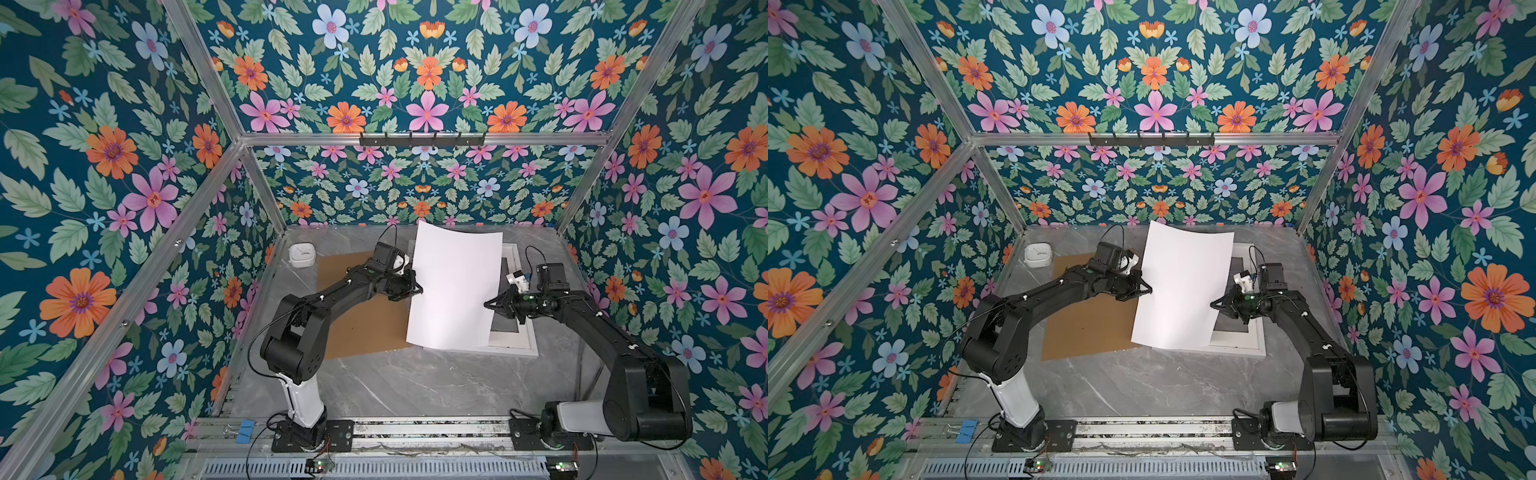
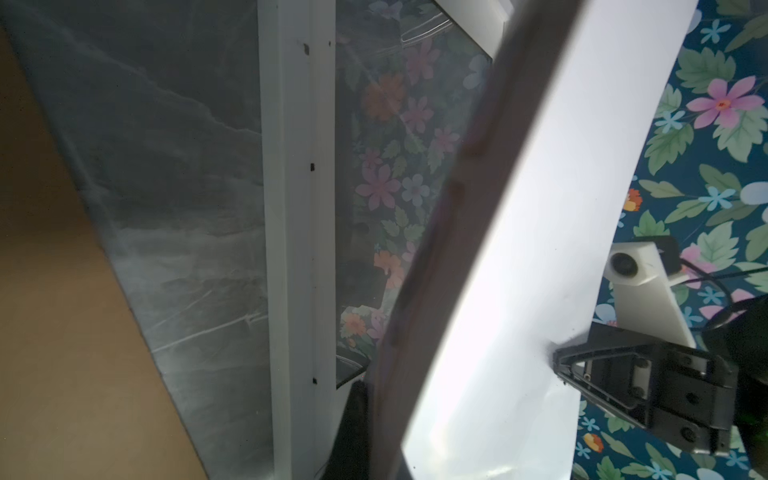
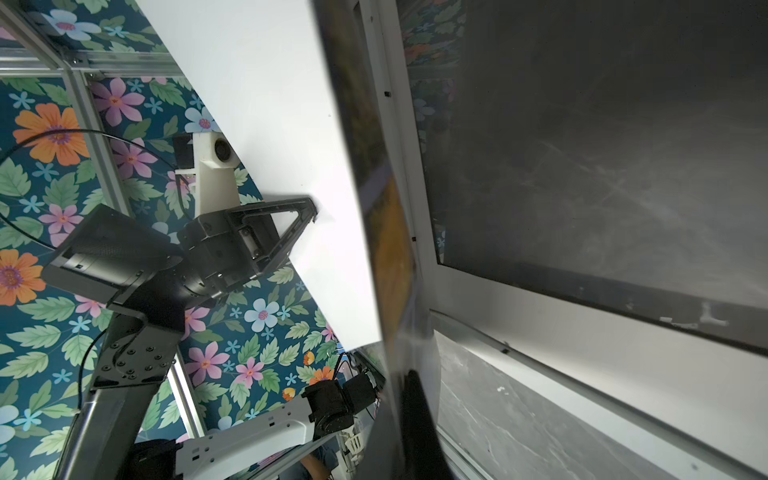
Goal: Put the photo into the frame
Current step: 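Lift the photo's edges with both grippers and carry it over the picture frame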
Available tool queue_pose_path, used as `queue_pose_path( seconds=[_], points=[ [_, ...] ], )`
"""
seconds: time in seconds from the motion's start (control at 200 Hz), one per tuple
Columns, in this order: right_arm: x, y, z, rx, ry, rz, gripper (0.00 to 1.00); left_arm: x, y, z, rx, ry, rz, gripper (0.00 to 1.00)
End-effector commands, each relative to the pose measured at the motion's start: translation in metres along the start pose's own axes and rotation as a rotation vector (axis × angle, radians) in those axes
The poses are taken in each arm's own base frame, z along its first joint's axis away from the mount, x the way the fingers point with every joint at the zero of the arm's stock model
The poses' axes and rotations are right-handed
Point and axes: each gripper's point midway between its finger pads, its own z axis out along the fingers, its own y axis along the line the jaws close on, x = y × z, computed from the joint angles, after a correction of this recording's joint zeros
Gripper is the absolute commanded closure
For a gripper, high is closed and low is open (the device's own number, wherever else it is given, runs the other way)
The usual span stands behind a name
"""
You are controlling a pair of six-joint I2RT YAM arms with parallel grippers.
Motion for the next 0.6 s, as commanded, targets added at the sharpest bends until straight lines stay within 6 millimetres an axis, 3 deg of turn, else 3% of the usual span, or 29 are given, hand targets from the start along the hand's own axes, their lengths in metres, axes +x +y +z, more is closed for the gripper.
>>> queue_pose_path(
  seconds=[0.0,0.22,0.595],
  points=[
    [0.0,-0.006,-0.012,-0.009,0.014,0.03,1.0,-0.011,-0.016,0.007,0.067,-0.017,-0.017,0.98],
    [-0.026,-0.019,-0.03,0.007,-0.024,0.074,1.0,-0.023,-0.024,0.03,0.137,0.006,-0.062,0.98],
    [-0.047,-0.032,-0.017,-0.006,0.022,0.115,1.0,-0.039,-0.032,0.055,0.193,0.059,-0.094,0.97]
  ],
)
